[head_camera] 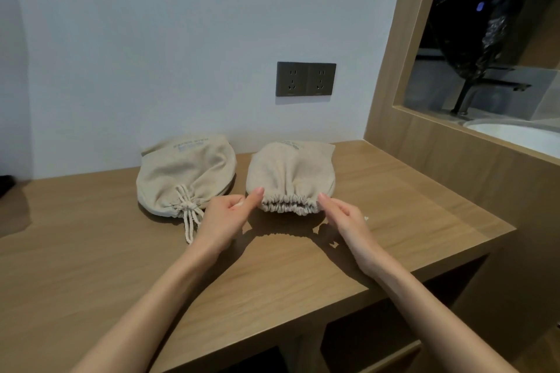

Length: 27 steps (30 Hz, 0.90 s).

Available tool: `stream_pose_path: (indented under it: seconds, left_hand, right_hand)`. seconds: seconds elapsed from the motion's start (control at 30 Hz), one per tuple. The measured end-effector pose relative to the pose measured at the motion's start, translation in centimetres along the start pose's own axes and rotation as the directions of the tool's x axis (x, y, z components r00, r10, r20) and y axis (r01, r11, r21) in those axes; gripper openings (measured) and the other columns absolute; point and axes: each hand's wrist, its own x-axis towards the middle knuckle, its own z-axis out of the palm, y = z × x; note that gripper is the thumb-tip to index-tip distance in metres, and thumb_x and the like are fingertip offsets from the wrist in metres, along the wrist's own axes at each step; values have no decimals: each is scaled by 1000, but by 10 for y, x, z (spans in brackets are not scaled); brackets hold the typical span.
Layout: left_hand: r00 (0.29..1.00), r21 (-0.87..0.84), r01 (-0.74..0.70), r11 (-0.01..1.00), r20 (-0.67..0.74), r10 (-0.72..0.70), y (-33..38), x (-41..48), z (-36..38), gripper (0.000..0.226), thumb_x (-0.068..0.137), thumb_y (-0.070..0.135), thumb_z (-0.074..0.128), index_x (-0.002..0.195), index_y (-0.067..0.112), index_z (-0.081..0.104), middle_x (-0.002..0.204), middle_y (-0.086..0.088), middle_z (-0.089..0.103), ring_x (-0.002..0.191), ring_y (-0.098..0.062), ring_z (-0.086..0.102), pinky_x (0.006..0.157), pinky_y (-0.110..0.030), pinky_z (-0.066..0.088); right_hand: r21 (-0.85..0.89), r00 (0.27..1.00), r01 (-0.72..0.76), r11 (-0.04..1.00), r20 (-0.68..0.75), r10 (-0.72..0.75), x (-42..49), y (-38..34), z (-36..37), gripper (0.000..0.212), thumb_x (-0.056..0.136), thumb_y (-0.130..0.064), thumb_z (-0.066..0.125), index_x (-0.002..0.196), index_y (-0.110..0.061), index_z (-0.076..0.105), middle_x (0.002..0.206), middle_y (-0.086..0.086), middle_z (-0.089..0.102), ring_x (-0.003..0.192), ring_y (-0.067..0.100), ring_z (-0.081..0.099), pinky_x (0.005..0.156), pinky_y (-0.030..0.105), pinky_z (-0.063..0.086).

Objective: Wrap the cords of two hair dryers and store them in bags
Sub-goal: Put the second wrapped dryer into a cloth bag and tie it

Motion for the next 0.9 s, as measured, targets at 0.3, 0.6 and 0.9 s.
stream_pose_path:
  seconds: [0.3,0.6,0.9]
  left_hand:
    - [963,-40,46,998,-265,-55,0,5,4,46,79,7,64,50,16,29,48,-1,22,33,-5,24,38,-19,23]
    - [942,211,-13,977,-327,83,-19,23,-23,35,74,-3,57,49,10,36,52,-8,28,54,-19,27,56,-31,26]
    - [915,656,-315,686,19,402,-26,0,9,15,87,31,60,93,20,52,99,10,46,90,-11,45,76,-33,41]
  right_hand:
    - [-25,900,4,1000,-435,-15,15,8,10,61,85,-12,65,40,-23,26,41,-10,21,45,11,19,49,29,19]
    - [-390,797,54,919,-537,-275,21,11,-35,47,82,8,53,49,-15,29,48,-3,23,42,7,24,41,17,17]
    - [-692,937,30,722,-231,-260,14,16,-31,19,86,-21,68,95,-21,51,98,-8,52,98,10,42,74,23,31]
